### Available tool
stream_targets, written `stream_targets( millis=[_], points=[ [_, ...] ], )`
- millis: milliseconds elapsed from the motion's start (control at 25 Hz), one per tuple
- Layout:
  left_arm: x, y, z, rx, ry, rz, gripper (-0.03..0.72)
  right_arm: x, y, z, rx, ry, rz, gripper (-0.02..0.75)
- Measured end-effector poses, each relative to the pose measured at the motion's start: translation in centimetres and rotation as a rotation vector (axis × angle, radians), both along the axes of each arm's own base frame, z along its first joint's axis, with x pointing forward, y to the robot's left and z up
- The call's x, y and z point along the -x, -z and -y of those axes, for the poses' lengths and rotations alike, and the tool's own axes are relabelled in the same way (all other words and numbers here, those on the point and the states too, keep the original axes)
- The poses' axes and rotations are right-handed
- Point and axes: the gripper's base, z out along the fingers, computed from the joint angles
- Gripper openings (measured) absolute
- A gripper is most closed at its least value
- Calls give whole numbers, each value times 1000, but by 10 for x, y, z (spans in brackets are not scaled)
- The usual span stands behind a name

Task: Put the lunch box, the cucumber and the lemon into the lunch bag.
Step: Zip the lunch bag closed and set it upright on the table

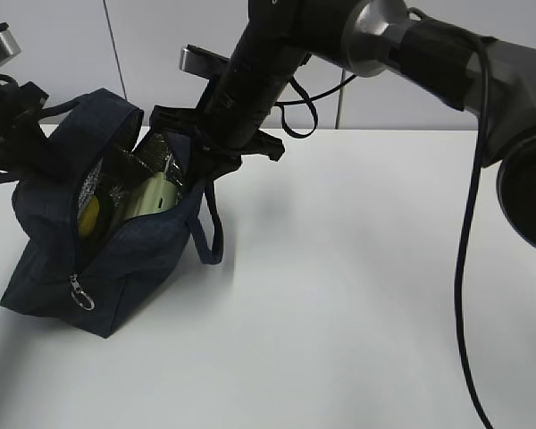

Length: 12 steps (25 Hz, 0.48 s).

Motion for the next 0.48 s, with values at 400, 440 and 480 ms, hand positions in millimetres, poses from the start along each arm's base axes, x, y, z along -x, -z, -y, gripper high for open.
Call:
stream_targets(
  millis=[400,440,480],
  points=[
    [3,-7,10,138,3,-45,-8,-1,-4,4,49,-47,59,1],
    [3,-8,12,164,1,-48,-8,0,-9,7,70,-50,80,1],
    [3,-10,14,185,-2,-49,-8,0,-14,9,87,-55,97,1]
  ],
)
